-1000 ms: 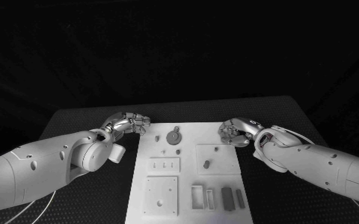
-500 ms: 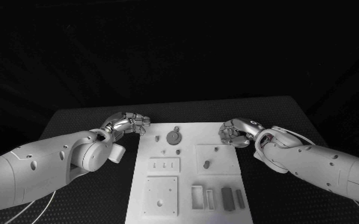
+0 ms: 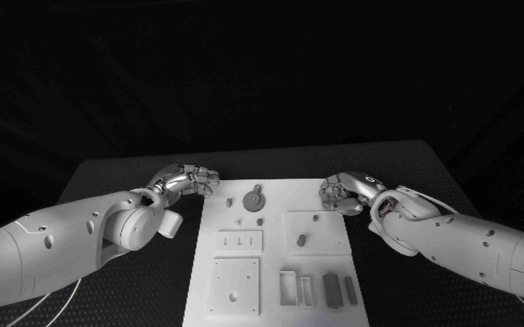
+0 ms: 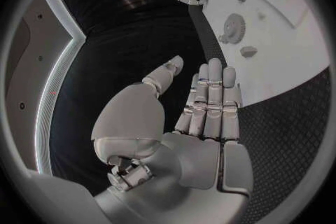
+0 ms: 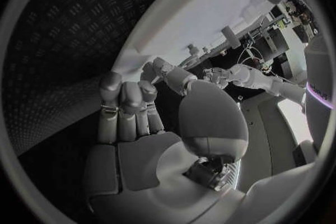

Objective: Assemble the parts on the task board

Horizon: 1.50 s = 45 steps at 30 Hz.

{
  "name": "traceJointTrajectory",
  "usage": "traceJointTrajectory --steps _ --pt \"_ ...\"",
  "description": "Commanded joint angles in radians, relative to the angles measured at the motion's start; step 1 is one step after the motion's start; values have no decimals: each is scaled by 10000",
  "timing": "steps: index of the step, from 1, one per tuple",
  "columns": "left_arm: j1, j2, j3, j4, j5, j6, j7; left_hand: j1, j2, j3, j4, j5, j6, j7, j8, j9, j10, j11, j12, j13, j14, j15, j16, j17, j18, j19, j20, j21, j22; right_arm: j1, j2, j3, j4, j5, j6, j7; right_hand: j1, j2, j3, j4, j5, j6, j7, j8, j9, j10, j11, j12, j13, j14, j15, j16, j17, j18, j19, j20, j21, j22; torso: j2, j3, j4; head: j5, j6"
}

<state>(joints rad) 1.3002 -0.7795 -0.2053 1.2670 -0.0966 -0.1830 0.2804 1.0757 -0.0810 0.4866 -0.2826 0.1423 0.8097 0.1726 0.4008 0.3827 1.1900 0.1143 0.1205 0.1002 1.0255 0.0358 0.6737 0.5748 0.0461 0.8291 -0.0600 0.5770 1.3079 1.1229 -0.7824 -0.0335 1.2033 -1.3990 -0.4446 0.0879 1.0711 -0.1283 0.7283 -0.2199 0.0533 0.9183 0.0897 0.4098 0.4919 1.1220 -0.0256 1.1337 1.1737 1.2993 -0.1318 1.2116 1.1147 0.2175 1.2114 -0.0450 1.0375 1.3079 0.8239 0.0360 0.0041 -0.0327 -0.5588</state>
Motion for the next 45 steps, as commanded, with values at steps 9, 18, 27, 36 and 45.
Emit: traceJointTrajectory --steps 9,18,27,36,45 --pt "57 -14 18 189 -791 663 -359 -711 290 -69 212 -100 673 -253 157 125 634 -230 263 160 -217 78 -103 -124 74 -228 29 -53 -36 562 69 39 484 -926 -28 -1097 -22 161 -19 -252 -48 1305 -151 115 32 83 -91 58 -9 72 -47 -14 -19 443 104 -5 5 58 -35 -1 20 14 168" --pt "414 328 26 216 -1733 1547 -1556 -2164 162 -523 989 -848 938 -342 12 150 940 -370 305 248 -58 45 -170 -182 153 -192 19 -96 -151 1018 506 39 1085 -1662 986 -1764 -28 154 -13 -278 -48 1309 -152 127 36 84 -92 49 -17 74 -48 -20 -21 443 108 -6 -1 52 -78 -19 -5 139 265" --pt "760 688 41 359 -2914 2178 -2274 -2381 50 -610 1069 -920 1192 -450 23 214 1199 -492 410 355 -79 30 -136 -151 162 -199 -1 -62 -148 1133 933 43 1717 -2076 1062 -2498 -25 123 16 -334 -48 1297 -149 133 34 77 -90 27 -29 71 -47 -35 -25 443 100 -3 -16 42 -185 -67 5 243 252" --pt "787 1055 34 502 -2981 1963 -2924 -2557 -1 -566 1255 -905 701 -234 -365 96 664 -247 82 272 -301 104 -268 -196 176 -364 55 -133 -179 1150 1494 47 1991 -2214 1310 -2533 -28 100 34 -361 -48 1303 -149 142 35 79 -89 18 -32 71 -46 -43 -27 443 100 -2 -22 37 -244 -88 14 203 261" --pt "786 1191 29 614 -2831 1731 -3047 -2511 -33 -525 1243 -915 611 -165 -445 63 537 -188 5 258 -404 196 -372 -241 158 -491 151 -203 -207 1150 1701 47 2106 -2325 1237 -2645 -30 105 49 -368 -48 1304 -148 145 34 82 -89 14 -35 73 -46 -46 -28 443 103 -2 -26 34 -230 -80 26 252 278"
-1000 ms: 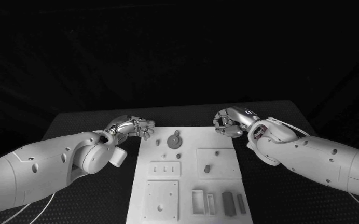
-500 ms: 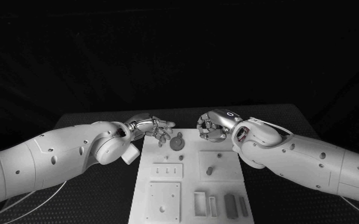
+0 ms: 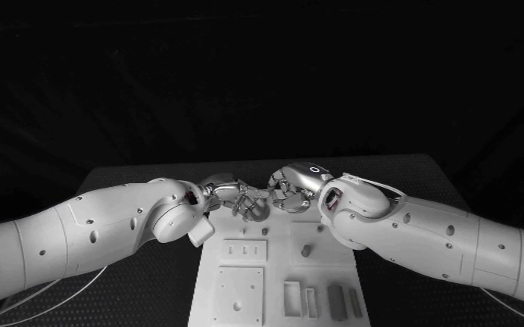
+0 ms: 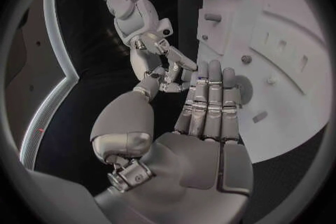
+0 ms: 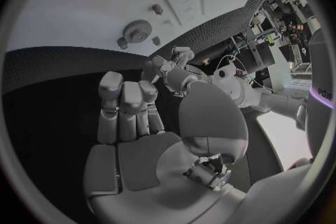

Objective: Assemble the parts on the task board

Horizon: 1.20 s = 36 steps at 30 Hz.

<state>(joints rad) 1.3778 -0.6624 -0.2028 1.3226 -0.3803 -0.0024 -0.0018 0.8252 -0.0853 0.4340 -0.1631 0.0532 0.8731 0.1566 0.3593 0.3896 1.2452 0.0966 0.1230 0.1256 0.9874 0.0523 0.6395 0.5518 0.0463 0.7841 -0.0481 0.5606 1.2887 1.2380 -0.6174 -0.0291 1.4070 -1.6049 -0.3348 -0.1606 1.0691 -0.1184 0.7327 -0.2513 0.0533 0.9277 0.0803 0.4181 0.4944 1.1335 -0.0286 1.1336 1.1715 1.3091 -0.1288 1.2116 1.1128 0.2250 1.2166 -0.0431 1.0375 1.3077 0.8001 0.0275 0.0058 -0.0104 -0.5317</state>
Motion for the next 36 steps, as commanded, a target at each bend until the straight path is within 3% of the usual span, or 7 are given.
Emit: traceJointTrajectory --steps 1,11,20,36 --pt "11 26 3 72 80 -122 -234 -14 10 0 57 -23 -20 -6 -29 -6 -12 -13 -19 6 -21 32 -31 -12 156 -42 33 -39 -16 -2 67 3 112 -270 158 -154 -9 6 6 -56 -48 1210 -54 63 9 -33 -59 15 -13 -24 -77 -46 -9 368 51 -21 -26 35 8 7 5 40 14" --pt "12 67 6 54 127 -654 -321 -66 89 29 157 -22 7 -22 -31 -6 -7 -26 -20 19 9 27 -34 -12 182 -29 34 -32 -19 -3 197 2 320 -458 178 -190 -11 -1 26 -67 -48 1213 -54 67 7 -29 -58 12 -15 -22 -77 -50 -10 368 54 -21 -30 31 16 19 -11 27 -21" --pt "13 30 6 68 192 -544 -375 -19 118 56 148 -18 58 -43 -12 3 40 -45 4 38 22 21 -35 -11 193 -27 31 -24 -16 -4 284 2 395 -492 186 -195 -15 -10 48 -72 -47 1215 -53 70 5 -24 -58 9 -17 -20 -77 -54 -11 368 58 -21 -34 27 15 15 4 5 -83" --pt "13 45 6 164 251 -389 -377 464 521 174 -258 1 286 -135 57 29 220 -137 88 121 54 24 -41 -2 179 -26 40 32 16 -7 524 -4 217 -489 286 -180 -25 -24 77 -74 -48 1218 -53 74 2 -19 -58 5 -19 -17 -76 -59 -13 368 62 -20 -39 21 4 2 4 10 -126"
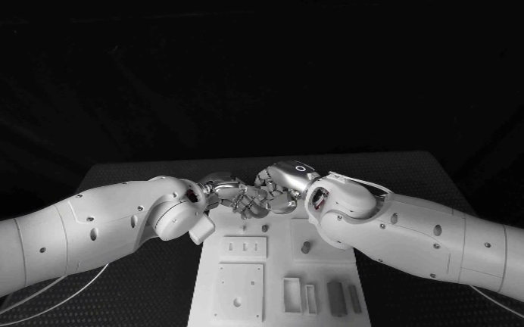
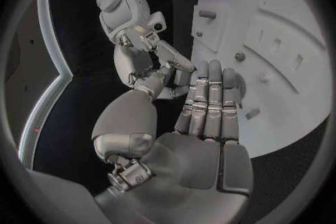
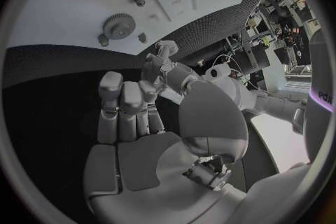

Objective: Assemble the parts on the task board

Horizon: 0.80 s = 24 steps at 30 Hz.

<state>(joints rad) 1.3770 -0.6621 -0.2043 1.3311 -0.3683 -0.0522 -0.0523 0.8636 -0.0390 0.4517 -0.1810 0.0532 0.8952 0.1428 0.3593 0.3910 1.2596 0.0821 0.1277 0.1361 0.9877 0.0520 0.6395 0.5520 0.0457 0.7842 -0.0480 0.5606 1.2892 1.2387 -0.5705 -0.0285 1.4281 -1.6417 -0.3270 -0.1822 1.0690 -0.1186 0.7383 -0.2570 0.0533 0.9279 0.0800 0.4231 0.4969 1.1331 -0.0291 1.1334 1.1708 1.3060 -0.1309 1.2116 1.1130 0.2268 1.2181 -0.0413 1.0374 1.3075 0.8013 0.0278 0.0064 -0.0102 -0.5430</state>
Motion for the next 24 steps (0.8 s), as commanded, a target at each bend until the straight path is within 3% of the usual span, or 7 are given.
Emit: traceJointTrajectory --steps 1,9,18,24 --pt "21 42 21 81 151 103 135 106 86 -3 -116 2 87 -5 63 18 95 0 49 24 55 26 -40 -3 184 -26 39 36 12 -14 69 -11 7 -116 225 45 -26 -24 26 -17 -48 1216 -50 24 -24 -15 -52 6 -12 14 -55 -60 -14 350 48 -38 -39 23 -8 -1 -2 3 -10" --pt "21 62 22 105 288 13 144 134 326 1 -191 10 166 -32 76 20 153 -26 69 49 63 27 -44 -1 175 -21 41 44 8 -21 162 -44 -53 -46 298 78 -31 -33 40 -18 -48 1217 -50 25 -26 -12 -52 4 -12 16 -54 -62 -14 350 50 -37 -41 21 -9 -2 -4 14 -15" --pt "21 82 22 151 389 -118 133 -371 313 -186 125 -11 323 -95 103 25 287 -83 122 100 47 34 -61 -3 150 -105 46 0 -18 -31 183 -93 -80 -24 332 82 -35 -49 71 -20 -48 1220 -50 28 -30 -7 -52 3 -12 19 -54 -65 -15 350 53 -35 -45 17 -6 4 -3 37 -19" --pt "21 88 22 133 413 -205 115 -460 622 -129 264 20 380 -118 93 18 324 -104 127 123 44 26 -62 2 153 -134 37 0 -16 -32 204 -134 -60 -2 396 93 -35 -58 91 -22 -47 1221 -51 30 -32 -5 -52 1 -12 21 -53 -68 -15 350 55 -35 -47 15 -8 2 -5 37 -39"
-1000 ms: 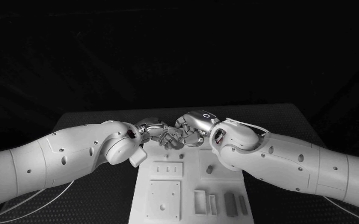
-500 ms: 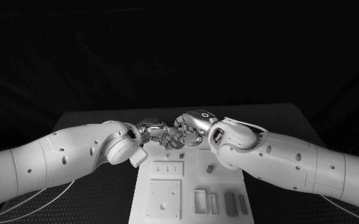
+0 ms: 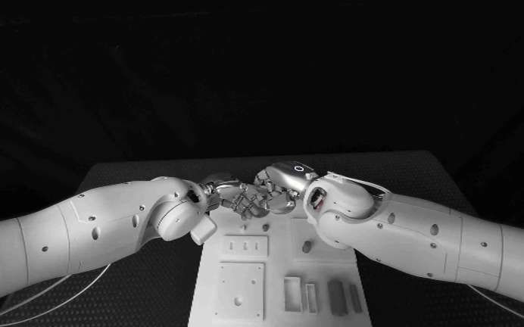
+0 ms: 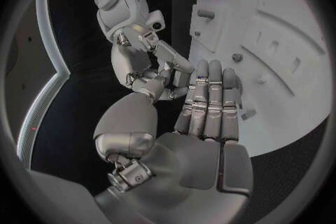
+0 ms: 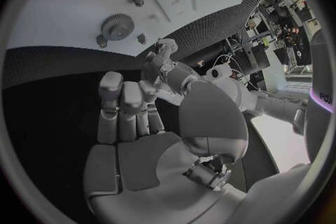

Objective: Assemble the parts on the task board

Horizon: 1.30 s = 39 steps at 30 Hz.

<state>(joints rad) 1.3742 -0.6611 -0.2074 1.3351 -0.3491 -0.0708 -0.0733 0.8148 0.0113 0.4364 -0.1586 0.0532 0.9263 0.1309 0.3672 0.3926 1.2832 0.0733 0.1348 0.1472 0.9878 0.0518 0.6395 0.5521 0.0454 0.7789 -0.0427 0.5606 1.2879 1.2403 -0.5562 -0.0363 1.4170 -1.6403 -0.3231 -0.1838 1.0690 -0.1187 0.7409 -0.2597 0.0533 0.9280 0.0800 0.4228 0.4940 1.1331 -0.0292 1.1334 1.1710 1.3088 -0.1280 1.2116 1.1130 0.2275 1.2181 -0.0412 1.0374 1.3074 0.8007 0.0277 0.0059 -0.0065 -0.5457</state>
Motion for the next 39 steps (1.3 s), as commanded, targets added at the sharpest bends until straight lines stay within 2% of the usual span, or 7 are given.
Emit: traceJointTrajectory --steps 1,7,19,20,23,28,39 --pt "49 84 53 93 225 -26 315 60 159 33 -1 26 89 -7 17 3 105 -25 63 19 43 26 -60 4 155 -88 -18 5 3 -49 63 -67 62 -15 356 108 -35 -58 67 5 -47 1220 -50 32 -4 -5 -52 1 -14 -7 -83 -68 -15 343 55 -36 -47 15 -2 5 0 3 -13" --pt "49 155 51 70 225 -51 238 399 417 183 -450 61 227 -51 33 8 211 -73 101 72 66 17 -35 24 142 -92 -25 57 38 -57 80 -89 55 -15 362 93 -36 -65 82 5 -47 1221 -50 33 -6 -3 -52 0 -14 -6 -82 -69 -15 343 56 -35 -49 14 2 5 0 4 -23" --pt "48 131 50 74 190 -69 220 1047 396 1352 -755 70 444 -102 21 -1 371 -134 136 156 132 5 -3 43 85 -46 -36 151 68 -57 72 -95 -28 -17 410 46 -41 -70 101 8 -47 1223 -49 35 -8 -1 -51 -1 -14 -4 -82 -71 -15 343 58 -34 -50 12 -2 2 4 -15 -41" --pt "48 124 50 80 190 -116 231 1050 385 1452 -756 189 466 -107 21 -1 389 -140 140 166 135 6 -1 45 76 -48 -36 160 72 -57 75 -95 -34 -17 412 43 -42 -70 102 8 -47 1223 -49 35 -9 -1 -51 -1 -14 -4 -82 -72 -15 343 59 -34 -51 11 -2 2 3 -17 -42" --pt "47 110 54 72 167 -154 255 896 343 1645 -745 1084 618 -158 73 31 528 -198 204 222 182 -6 39 71 41 -64 -40 187 87 -57 72 -95 -36 -30 418 37 -43 -70 105 9 -47 1223 -49 35 -9 0 -51 -1 -14 -4 -82 -72 -15 343 59 -34 -51 11 0 -2 0 -27 -39" --pt "46 79 55 81 130 -190 208 717 374 1766 -874 1767 775 -221 127 92 661 -261 273 297 241 -48 120 129 -1 -105 -79 225 115 -57 51 -96 20 -16 404 -6 -45 -71 113 11 -47 1222 -48 35 -10 1 -50 -2 -14 -3 -82 -73 -15 343 60 -33 -52 10 3 -4 0 -36 -47" --pt "45 60 55 84 21 -283 94 590 443 1800 -891 1751 948 -292 201 188 845 -342 402 394 396 -138 307 238 -45 -90 -143 273 131 -58 36 -96 34 -15 434 -17 -52 -81 146 19 -47 1222 -48 36 -15 4 -50 -4 -13 -2 -81 -78 -16 343 62 -32 -56 6 0 -4 10 -41 -50"
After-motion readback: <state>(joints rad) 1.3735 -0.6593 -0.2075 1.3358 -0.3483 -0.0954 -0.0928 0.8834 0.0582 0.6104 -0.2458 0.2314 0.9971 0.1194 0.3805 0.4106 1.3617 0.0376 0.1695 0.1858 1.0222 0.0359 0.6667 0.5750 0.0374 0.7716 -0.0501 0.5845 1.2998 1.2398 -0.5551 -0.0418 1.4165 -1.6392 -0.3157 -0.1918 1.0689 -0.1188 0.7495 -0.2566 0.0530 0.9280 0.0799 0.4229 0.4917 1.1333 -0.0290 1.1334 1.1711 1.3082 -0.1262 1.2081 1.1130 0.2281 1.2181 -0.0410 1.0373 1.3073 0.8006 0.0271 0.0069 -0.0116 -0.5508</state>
